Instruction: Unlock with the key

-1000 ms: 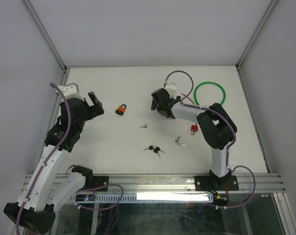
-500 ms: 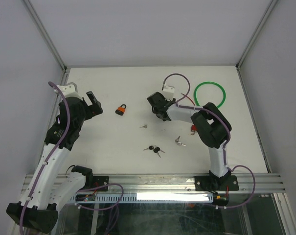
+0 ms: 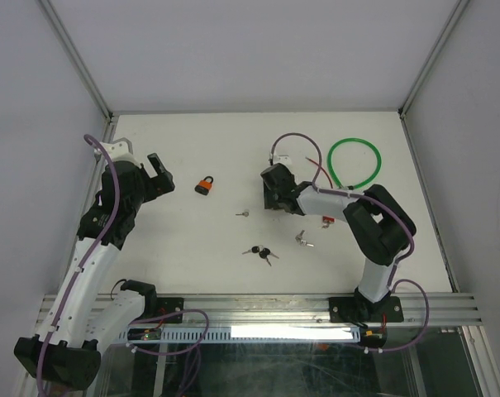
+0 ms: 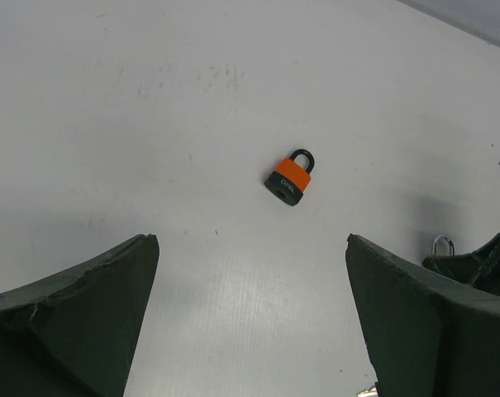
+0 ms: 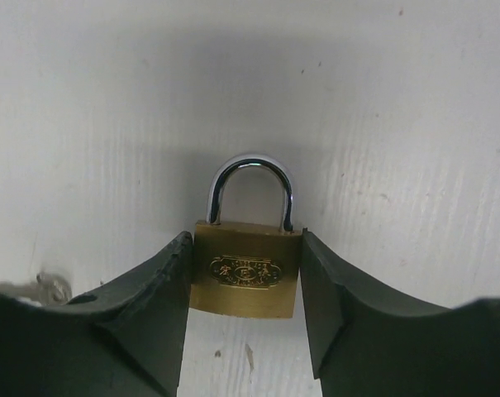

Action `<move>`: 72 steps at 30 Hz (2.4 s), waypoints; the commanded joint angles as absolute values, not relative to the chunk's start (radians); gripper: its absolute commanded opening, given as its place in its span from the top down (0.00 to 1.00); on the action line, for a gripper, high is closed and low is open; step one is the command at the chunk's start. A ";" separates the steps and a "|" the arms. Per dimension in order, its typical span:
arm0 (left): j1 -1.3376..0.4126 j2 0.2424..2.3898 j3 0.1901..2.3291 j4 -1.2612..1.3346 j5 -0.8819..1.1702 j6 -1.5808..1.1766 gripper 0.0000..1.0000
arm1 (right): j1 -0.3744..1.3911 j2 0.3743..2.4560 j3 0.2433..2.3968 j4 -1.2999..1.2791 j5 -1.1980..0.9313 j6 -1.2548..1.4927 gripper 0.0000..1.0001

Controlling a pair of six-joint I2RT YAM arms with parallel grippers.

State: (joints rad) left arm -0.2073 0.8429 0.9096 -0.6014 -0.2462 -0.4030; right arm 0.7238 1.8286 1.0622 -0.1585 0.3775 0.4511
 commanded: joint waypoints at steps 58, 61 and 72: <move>-0.139 0.871 0.904 -0.534 -0.128 -0.387 0.01 | 0.836 2.045 1.453 -0.476 -0.062 -0.113 0.57; -0.139 0.871 0.902 -0.532 -0.122 -0.386 0.01 | 0.845 2.050 1.451 -0.495 -0.037 -0.109 0.68; -0.139 0.893 0.917 -0.517 0.031 -0.447 0.01 | 0.851 1.894 1.348 -0.423 -0.099 0.000 1.00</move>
State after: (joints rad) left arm -0.1486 0.8848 0.9039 -0.5785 -0.0784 -0.4084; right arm 0.8425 1.9751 1.3895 -0.4530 -0.0616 -0.0639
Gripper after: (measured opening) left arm 0.990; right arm 0.026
